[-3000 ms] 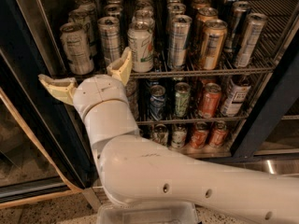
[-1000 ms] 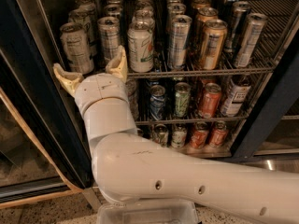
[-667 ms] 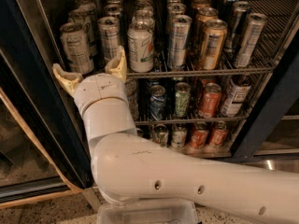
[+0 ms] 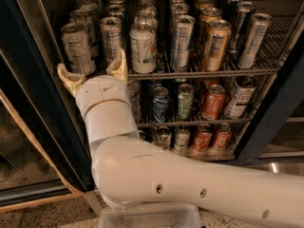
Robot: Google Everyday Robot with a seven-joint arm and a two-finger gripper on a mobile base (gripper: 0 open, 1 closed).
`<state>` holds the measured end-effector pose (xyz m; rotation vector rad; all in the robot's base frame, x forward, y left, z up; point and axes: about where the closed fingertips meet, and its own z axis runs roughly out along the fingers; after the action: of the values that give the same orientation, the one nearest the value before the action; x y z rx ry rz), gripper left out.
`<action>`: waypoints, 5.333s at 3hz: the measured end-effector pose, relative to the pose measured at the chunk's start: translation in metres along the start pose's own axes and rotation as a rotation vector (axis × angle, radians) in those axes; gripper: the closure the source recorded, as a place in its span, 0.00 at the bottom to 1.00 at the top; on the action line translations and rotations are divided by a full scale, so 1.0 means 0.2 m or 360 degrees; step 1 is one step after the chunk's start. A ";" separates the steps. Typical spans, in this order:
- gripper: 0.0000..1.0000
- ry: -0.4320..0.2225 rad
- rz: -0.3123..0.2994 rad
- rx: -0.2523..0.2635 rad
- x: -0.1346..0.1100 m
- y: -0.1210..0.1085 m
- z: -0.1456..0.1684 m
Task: Pick redbull can from top shelf of fridge
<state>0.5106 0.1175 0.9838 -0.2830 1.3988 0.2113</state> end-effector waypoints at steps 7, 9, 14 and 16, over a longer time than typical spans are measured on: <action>0.39 0.0046 -0.0044 0.0077 0.08 -0.13 0.18; 0.39 0.0054 -0.0057 0.0095 0.09 -0.15 0.18; 0.81 0.0130 -0.0104 0.0217 0.21 -0.28 0.40; 1.00 0.0110 -0.0099 0.0204 0.17 -0.27 0.39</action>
Offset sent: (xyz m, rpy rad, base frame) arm 0.0014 -0.0026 -0.0067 -0.0016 0.0144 -0.0165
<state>0.6057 0.0913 0.9649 -0.2288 1.4632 0.0606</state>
